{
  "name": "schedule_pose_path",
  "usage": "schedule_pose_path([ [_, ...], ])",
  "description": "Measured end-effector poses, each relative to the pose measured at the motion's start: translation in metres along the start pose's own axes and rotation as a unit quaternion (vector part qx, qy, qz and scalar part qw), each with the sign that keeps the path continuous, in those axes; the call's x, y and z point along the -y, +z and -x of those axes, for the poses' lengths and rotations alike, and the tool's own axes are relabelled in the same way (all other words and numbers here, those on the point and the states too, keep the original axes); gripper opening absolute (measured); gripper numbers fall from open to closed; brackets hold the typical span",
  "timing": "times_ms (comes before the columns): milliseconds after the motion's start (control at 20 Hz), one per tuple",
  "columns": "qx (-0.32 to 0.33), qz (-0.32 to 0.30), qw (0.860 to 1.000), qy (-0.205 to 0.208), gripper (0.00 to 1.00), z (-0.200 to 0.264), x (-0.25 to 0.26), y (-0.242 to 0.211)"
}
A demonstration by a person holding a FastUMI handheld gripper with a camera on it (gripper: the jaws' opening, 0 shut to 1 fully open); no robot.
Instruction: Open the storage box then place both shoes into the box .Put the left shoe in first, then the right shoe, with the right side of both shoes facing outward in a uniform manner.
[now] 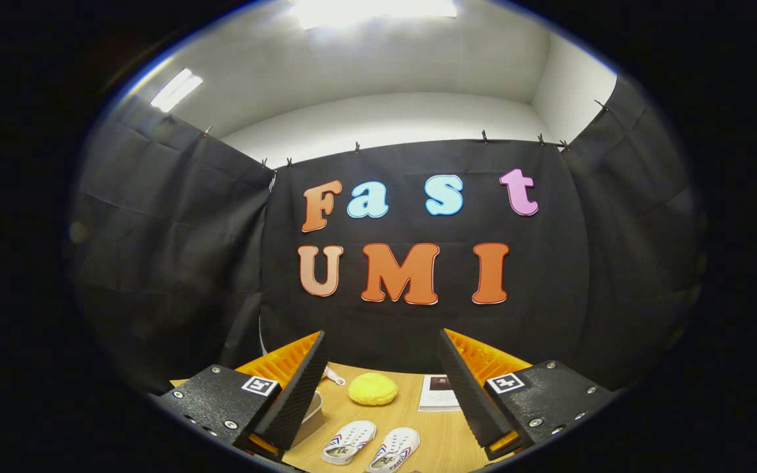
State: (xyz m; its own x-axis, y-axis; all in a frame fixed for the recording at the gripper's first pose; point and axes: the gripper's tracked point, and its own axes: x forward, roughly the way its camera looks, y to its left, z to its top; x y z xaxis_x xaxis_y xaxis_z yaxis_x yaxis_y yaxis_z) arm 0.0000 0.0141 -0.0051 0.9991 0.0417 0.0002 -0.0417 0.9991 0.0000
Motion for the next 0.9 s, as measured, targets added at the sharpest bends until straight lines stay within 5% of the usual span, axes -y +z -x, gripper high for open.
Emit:
schedule_pose_path([
  [900,-0.118,-0.069,0.986,0.096,1.00,-0.027,-0.066,-0.115],
])
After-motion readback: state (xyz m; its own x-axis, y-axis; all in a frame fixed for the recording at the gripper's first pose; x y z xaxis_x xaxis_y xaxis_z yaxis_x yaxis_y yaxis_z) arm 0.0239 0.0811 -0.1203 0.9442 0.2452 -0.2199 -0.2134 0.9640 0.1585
